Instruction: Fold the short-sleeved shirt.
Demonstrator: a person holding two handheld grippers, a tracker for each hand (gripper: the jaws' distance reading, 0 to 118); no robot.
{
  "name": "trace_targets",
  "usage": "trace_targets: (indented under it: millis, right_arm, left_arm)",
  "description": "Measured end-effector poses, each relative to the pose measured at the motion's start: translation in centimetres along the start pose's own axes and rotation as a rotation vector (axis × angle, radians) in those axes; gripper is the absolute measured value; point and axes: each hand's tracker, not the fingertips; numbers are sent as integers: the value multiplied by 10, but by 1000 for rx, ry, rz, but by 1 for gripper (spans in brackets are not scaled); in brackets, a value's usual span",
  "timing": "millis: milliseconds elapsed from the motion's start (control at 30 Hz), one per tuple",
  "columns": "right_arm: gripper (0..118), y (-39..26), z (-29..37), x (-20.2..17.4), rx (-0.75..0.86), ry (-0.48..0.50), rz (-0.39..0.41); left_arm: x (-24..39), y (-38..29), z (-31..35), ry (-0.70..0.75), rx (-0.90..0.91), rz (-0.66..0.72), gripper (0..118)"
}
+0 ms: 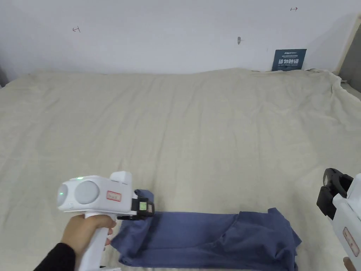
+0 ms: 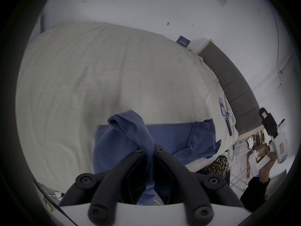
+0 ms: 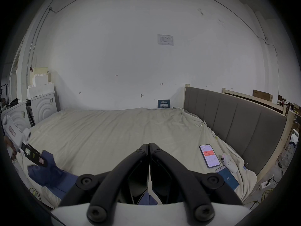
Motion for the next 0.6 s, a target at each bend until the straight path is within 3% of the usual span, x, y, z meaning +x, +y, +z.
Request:
trace_targets:
  millis: [267, 467, 533, 600]
  right_arm:
    - [0, -8, 3, 12, -10, -16, -6]
    - [0, -13, 3, 17, -26, -23, -15]
    - [0, -14, 4, 18, -27, -24, -11]
    - [0, -14, 4, 19, -29, -25, -8]
  left_arm:
    - [54, -13, -93, 12, -97, -24, 4]
    - [71, -27, -138, 111, -133, -42, 7]
    - [76, -28, -141, 121, -127, -61, 22]
    - [74, -30, -138, 105, -116, -52, 56]
